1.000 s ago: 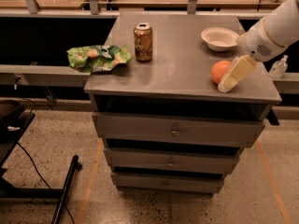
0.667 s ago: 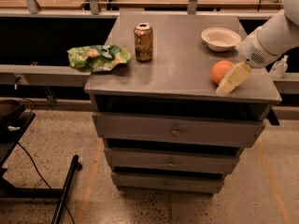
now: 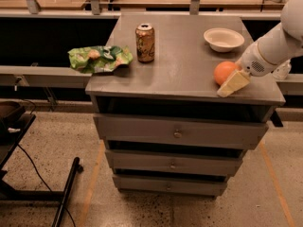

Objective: Move orange near orange can

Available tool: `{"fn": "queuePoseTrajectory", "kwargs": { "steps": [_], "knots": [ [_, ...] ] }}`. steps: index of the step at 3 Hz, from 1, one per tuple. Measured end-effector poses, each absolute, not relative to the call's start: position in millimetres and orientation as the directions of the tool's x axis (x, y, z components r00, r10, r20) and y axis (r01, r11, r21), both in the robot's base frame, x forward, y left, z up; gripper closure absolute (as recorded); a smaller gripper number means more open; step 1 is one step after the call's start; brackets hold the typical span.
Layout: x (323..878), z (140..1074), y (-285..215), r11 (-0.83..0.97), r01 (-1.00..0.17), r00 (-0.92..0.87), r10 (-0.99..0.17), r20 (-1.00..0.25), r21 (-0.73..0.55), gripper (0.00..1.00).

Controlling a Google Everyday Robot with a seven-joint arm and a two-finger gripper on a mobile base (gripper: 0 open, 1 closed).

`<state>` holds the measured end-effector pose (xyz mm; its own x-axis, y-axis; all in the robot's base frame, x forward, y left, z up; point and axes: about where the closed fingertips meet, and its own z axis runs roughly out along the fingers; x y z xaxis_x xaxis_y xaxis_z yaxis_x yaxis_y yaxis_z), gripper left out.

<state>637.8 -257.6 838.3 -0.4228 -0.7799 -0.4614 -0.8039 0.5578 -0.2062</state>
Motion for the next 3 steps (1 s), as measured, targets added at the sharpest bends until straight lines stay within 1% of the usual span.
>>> {"fn": "queuePoseTrajectory", "kwargs": {
  "steps": [1,3],
  "knots": [
    [639.9,837.6,-256.4,0.560,-0.806,-0.422,-0.770,-0.479,-0.189,0.62],
    [639.9,838.0,-256.3,0.560,-0.806,-0.422,-0.770,-0.479,-0.189,1.00]
  ]
}}
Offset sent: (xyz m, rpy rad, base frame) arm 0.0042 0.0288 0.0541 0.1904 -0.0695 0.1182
